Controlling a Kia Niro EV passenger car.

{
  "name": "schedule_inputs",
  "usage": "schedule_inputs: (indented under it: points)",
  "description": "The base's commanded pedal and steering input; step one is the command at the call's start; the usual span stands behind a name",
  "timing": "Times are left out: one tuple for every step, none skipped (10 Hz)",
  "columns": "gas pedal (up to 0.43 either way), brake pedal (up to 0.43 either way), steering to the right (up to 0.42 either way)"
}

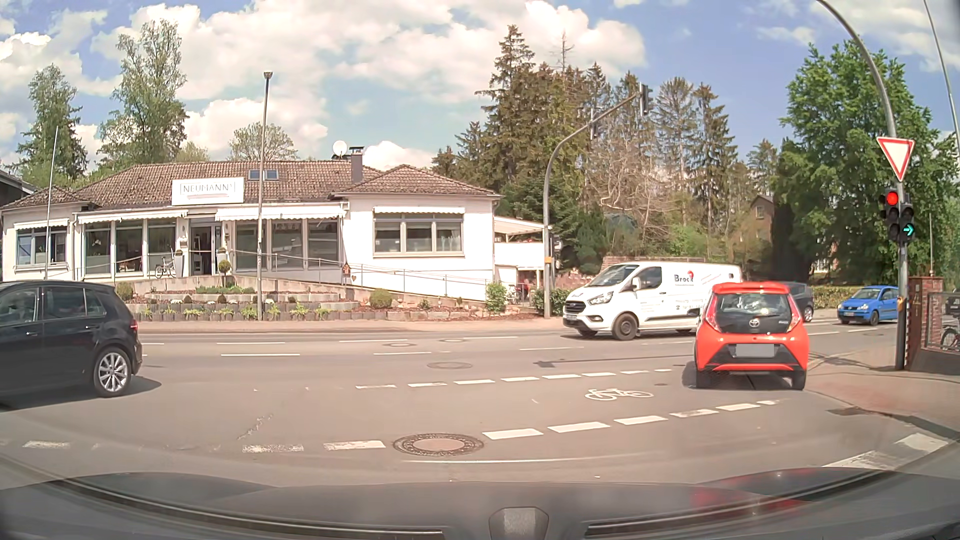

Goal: Follow the waypoints while adhering to traffic rules and regulations

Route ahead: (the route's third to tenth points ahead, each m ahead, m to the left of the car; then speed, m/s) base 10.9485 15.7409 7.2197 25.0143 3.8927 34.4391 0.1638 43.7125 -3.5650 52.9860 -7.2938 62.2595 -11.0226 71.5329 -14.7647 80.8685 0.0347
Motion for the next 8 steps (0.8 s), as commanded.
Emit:
schedule_inputs:
  points:
    - [0.0, 0.232, 0.005]
    - [0.0, 0.232, 0.005]
    - [0.0, 0.232, 0.005]
    - [0.0, 0.238, 0.003]
    - [0.0, 0.232, -0.002]
    - [0.0, 0.238, -0.009]
    - [0.0, 0.232, -0.01]
    - [0.0, 0.238, -0.01]
